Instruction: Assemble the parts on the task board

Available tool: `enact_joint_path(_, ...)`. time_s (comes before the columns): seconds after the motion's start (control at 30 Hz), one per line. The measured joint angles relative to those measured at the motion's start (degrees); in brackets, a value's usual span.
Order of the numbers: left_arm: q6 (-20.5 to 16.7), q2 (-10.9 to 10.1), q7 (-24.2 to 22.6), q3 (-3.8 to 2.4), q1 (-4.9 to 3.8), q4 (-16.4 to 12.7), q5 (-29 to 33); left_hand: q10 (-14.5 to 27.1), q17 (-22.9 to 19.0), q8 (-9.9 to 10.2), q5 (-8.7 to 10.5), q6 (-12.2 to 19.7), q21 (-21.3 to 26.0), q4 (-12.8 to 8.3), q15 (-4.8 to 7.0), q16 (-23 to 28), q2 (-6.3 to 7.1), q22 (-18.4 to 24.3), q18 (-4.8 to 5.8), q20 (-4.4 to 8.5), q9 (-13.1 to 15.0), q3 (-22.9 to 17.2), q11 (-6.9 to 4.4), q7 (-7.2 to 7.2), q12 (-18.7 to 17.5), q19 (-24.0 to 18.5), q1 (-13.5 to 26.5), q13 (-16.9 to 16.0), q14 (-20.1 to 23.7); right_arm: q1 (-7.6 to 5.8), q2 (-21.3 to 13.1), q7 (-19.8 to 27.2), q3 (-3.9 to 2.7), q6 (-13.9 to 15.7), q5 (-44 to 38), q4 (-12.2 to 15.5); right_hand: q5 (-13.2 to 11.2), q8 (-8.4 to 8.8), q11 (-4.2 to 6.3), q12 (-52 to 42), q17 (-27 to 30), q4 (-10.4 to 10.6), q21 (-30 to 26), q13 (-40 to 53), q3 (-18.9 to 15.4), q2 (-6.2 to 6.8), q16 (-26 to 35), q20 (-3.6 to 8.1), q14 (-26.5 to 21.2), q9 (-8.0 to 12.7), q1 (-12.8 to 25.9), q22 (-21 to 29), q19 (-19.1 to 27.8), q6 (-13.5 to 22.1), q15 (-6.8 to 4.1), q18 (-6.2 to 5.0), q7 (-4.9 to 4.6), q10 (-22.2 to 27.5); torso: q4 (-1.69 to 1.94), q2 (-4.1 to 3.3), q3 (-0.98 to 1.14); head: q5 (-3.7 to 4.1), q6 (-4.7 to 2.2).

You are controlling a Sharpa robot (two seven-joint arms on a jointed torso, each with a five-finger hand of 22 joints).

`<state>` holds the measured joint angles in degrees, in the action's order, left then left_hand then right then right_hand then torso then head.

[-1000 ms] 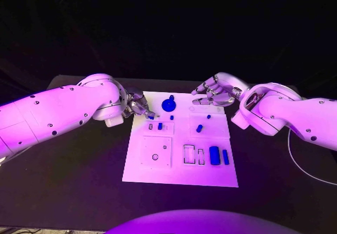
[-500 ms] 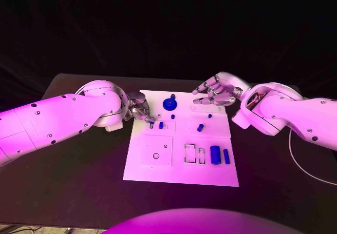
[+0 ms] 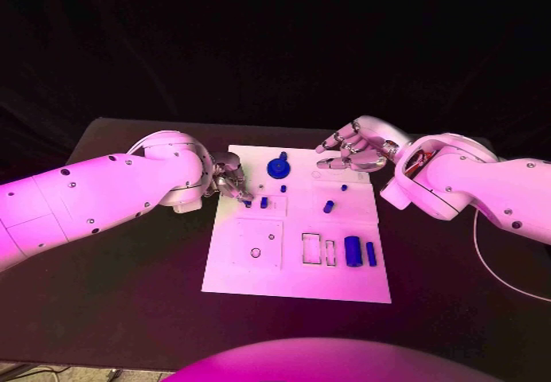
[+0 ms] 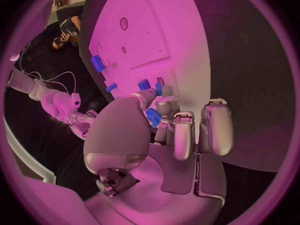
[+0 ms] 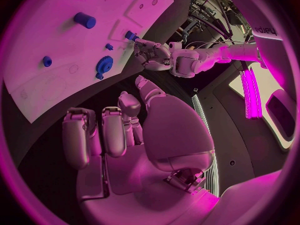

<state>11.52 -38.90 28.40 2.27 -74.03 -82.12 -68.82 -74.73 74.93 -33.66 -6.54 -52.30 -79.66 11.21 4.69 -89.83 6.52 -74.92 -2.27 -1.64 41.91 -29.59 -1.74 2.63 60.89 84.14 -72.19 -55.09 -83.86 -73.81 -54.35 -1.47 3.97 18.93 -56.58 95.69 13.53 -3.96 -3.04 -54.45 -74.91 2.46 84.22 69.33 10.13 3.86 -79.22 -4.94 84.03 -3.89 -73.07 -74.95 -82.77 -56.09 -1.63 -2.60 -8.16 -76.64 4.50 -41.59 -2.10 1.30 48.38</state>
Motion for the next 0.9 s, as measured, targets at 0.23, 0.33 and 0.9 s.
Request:
enact_joint_path(0.23,1.2,0.5,0.1,0.03,0.05,0.5,-0.5,0.0,0.0,0.0,0.01,0.0,-0.2,-0.6,0.00,0.0,0.46,0.0,0.00,0.00,0.1,-0.6,0.00,0.02,0.0,0.0,0.5,0.0,0.0,0.01,0.0,0.0,0.00,-0.1,0.1,0.0,0.0,0.00,0.00,0.0,0.0,0.0,0.0,0.0,0.0,0.00,0.0,0.00,0.0,0.0,0.0,0.0,0.0,0.0,0.00,0.00,0.00,0.0,0.01,0.02,0.01,-0.05,0.19)
enact_joint_path(0.33,1.7,0.5,0.2,0.04,0.10,0.7,-0.6,0.0,0.0,0.0,0.01,0.0,-0.2,-0.6,0.00,0.0,0.52,0.0,0.00,0.00,0.1,-0.7,0.00,0.02,0.0,0.0,0.5,-0.1,0.0,0.01,0.0,0.0,0.00,-0.1,0.2,0.0,0.0,0.00,0.00,0.0,0.0,0.0,0.0,0.0,0.0,0.00,0.0,0.00,0.0,0.0,0.0,0.0,0.0,0.0,0.00,0.00,0.00,0.0,0.01,0.03,0.01,-0.09,0.24)
enact_joint_path(0.9,2.9,0.5,0.3,-0.06,0.10,0.7,-0.9,-0.1,0.0,0.0,0.28,0.0,-0.2,-0.7,0.00,0.0,0.57,0.0,0.00,0.00,0.0,-1.0,-0.10,0.02,0.2,0.0,0.6,-0.3,0.0,0.03,0.0,0.1,0.00,-0.2,0.3,0.0,0.0,0.00,0.00,0.0,0.0,0.0,0.0,0.0,0.0,0.00,0.0,0.00,0.0,0.0,0.0,0.0,0.0,0.0,0.00,0.00,0.00,0.0,0.02,0.05,0.02,-0.09,0.34)
